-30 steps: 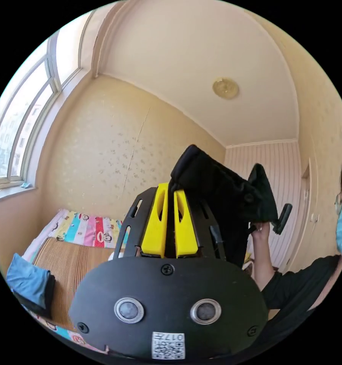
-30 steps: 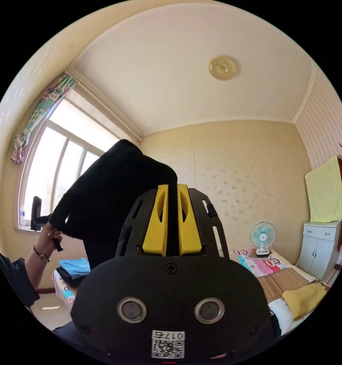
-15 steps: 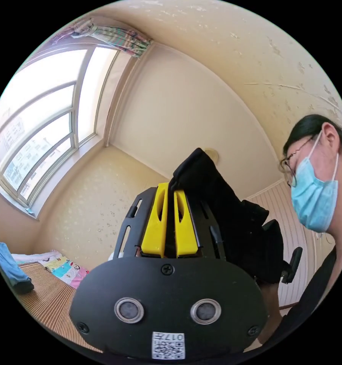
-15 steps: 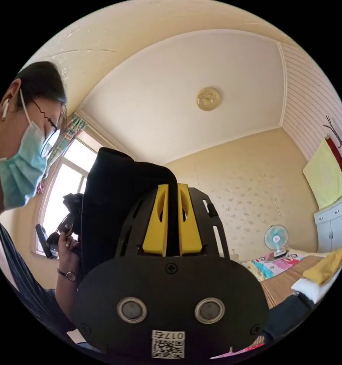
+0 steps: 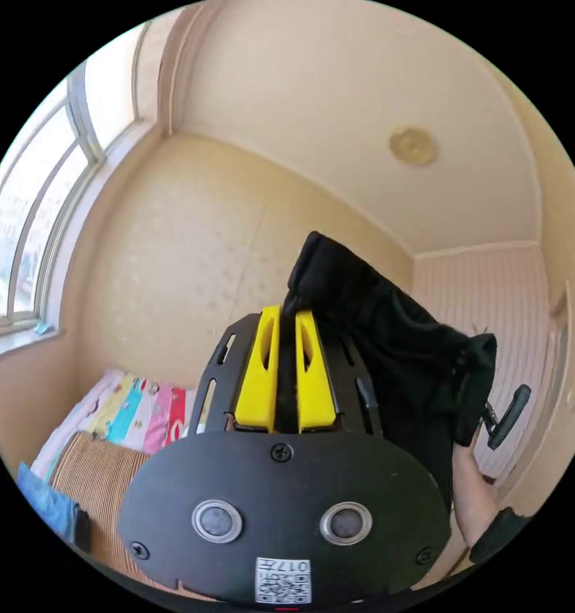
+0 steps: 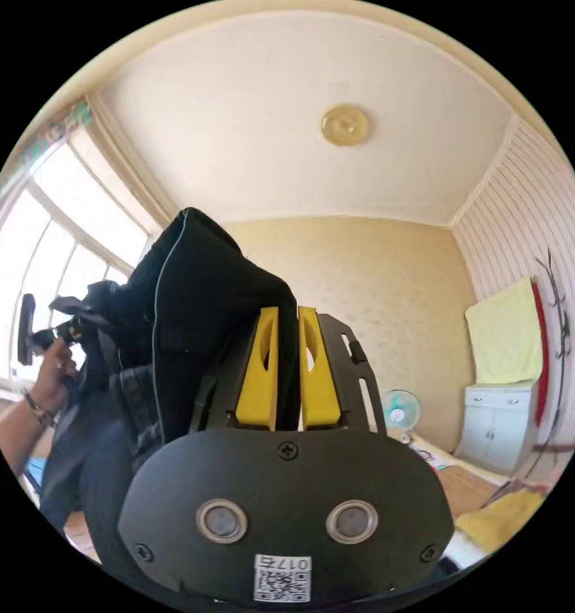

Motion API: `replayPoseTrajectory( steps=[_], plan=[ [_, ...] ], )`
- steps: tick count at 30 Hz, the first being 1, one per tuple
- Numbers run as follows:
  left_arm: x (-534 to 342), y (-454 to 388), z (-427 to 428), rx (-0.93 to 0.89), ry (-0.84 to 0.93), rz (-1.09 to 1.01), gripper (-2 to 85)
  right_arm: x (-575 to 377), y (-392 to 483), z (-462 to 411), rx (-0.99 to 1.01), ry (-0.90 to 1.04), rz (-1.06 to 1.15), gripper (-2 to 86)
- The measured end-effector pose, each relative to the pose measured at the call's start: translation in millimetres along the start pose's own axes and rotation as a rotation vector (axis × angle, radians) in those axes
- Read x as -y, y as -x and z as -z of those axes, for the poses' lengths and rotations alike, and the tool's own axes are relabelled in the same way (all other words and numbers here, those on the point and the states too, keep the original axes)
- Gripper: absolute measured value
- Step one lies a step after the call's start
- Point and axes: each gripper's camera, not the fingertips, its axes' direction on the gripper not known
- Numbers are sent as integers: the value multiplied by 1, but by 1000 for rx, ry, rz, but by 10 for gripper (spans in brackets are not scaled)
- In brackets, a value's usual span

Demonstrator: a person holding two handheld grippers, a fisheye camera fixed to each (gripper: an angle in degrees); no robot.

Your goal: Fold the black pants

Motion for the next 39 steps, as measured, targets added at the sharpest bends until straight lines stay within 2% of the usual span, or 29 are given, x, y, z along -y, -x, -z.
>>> replayPoseTrajectory(
  steps=[2, 4, 5, 7, 9, 10, 11, 12, 14, 15, 16, 17, 18, 20, 22, 24, 29, 32, 36, 39],
  plan=[
    [8, 31, -38, 0, 123, 72, 73, 0, -19, -148, -121, 441, -5, 61],
    [-19, 56, -44, -96, 72, 100, 68, -33, -37, -181, -108, 574, -74, 57],
    [-50, 70, -51, -142, 70, 79, 65, -64, -43, -181, -30, 574, -100, 50],
    [-108, 87, -77, -87, 182, -17, 65, -129, -45, -175, 100, 597, -94, 44],
    [-225, 117, -138, 116, 495, -154, 69, -220, -40, -171, 189, 725, -75, 43],
    [-259, 125, -153, 152, 592, -178, 70, -296, -35, -168, 198, 872, -88, 44],
    [-336, 145, -182, 199, 811, -213, 74, -374, -27, -159, 203, 1036, -86, 46],
    [-413, 160, -202, 204, 1013, -246, 76, -414, -21, -152, 207, 1115, -68, 47],
    [-514, 176, -211, 226, 1240, -268, 77, -558, 7, -108, 159, 1401, 80, 49],
    [-551, 178, -197, 284, 1191, -277, 75, -588, 13, -94, 134, 1460, 128, 47],
    [-551, 173, -178, 291, 1047, -275, 62, -636, 22, -65, 78, 1544, 210, 41],
    [-560, 171, -158, 282, 937, -237, 36, -631, 28, -28, 28, 1305, 222, 32],
    [-564, 173, -155, 302, 926, -192, 34, -628, 32, -17, 16, 1251, 255, 28],
    [-560, 175, -150, 322, 905, -149, 32, -639, 51, -24, -31, 1358, 364, 23],
    [-555, 176, -151, 321, 906, -138, 30, -634, 51, -27, -28, 1379, 399, 20],
    [-548, 181, -152, 297, 922, -156, 27, -629, 35, -28, -10, 1394, 315, 18],
    [-543, 194, -124, 237, 892, 28, 5, -609, -51, 7, 70, 1361, -198, 16],
    [-553, 168, -93, 242, 842, 4, -1, -598, -74, 51, 83, 1278, -338, 16],
    [-569, 139, -56, 112, 808, 138, -1, -580, -75, 87, 89, 1243, -245, 17],
    [-569, 119, -44, 65, 838, 139, 3, -560, -80, 92, 82, 1286, -172, 20]
  ],
)
